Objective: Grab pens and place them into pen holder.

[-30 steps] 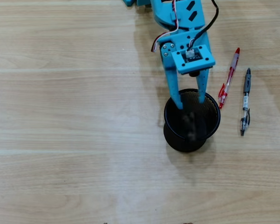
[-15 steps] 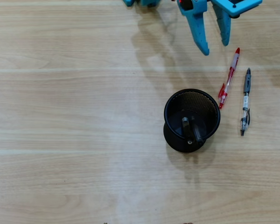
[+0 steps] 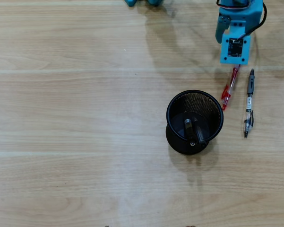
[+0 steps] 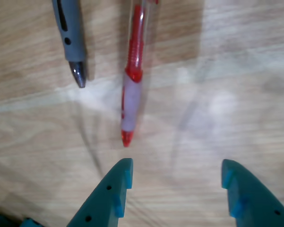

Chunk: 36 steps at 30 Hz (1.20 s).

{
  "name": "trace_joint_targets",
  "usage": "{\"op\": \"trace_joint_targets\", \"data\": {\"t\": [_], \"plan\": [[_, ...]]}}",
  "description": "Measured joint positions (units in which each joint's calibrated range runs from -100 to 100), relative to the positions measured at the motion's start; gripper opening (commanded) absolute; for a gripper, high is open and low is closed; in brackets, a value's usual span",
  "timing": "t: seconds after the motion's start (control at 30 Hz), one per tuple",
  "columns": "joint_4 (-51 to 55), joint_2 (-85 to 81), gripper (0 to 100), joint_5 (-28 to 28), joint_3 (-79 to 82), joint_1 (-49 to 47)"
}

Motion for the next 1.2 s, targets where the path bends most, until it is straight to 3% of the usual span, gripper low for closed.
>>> {"op": "trace_joint_targets", "data": {"t": [0.5,0.7,0.73,0.8,1.2], "plan": [[0.0,20.9,23,-0.1,-17.2,0.0],[-7.3,23.9,23,-0.1,-17.5,0.0],[-8.2,24.0,21,-0.1,-17.4,0.0],[-9.3,23.8,2,-0.1,-16.2,0.0],[-10.7,20.3,2,1.8,-9.9,1.4]]}}
